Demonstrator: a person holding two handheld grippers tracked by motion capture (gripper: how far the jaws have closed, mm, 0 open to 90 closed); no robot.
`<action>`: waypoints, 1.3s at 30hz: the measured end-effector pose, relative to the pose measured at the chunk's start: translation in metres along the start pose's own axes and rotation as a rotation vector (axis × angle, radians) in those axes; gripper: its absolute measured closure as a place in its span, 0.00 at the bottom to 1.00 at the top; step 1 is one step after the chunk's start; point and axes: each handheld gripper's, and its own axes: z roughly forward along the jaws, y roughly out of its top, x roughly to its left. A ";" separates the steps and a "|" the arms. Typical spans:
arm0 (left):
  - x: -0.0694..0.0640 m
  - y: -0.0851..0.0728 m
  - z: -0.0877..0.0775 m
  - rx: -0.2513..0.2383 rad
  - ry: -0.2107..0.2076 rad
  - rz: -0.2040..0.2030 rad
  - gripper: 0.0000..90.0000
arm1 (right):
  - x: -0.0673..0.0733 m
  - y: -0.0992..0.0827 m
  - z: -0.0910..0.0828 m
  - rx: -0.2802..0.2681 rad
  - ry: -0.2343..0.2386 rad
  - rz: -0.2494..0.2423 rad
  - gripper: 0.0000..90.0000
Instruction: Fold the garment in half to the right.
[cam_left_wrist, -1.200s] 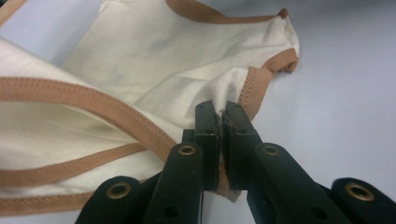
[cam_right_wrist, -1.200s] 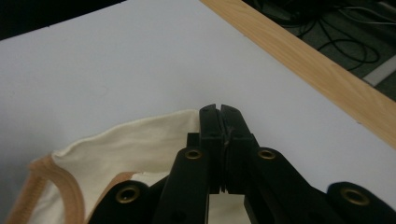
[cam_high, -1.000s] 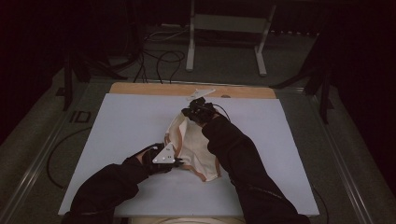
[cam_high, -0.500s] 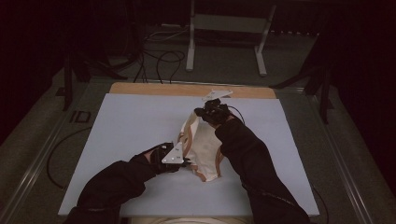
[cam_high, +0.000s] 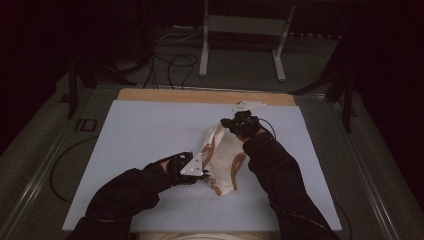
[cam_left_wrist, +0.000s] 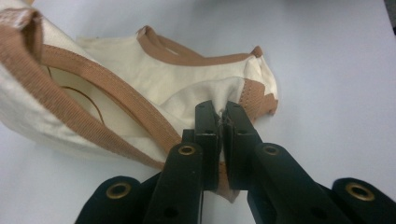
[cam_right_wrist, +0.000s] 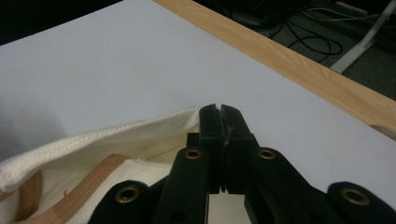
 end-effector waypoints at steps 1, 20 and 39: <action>0.000 0.001 0.001 0.001 -0.001 0.002 0.97 | -0.001 -0.001 -0.001 -0.001 -0.002 0.002 0.99; -0.001 0.017 0.029 0.041 -0.075 0.030 0.96 | -0.021 -0.044 0.007 0.034 -0.028 0.076 0.99; 0.000 0.033 0.066 0.057 -0.118 0.018 0.96 | -0.044 -0.072 0.023 0.052 -0.054 0.144 0.99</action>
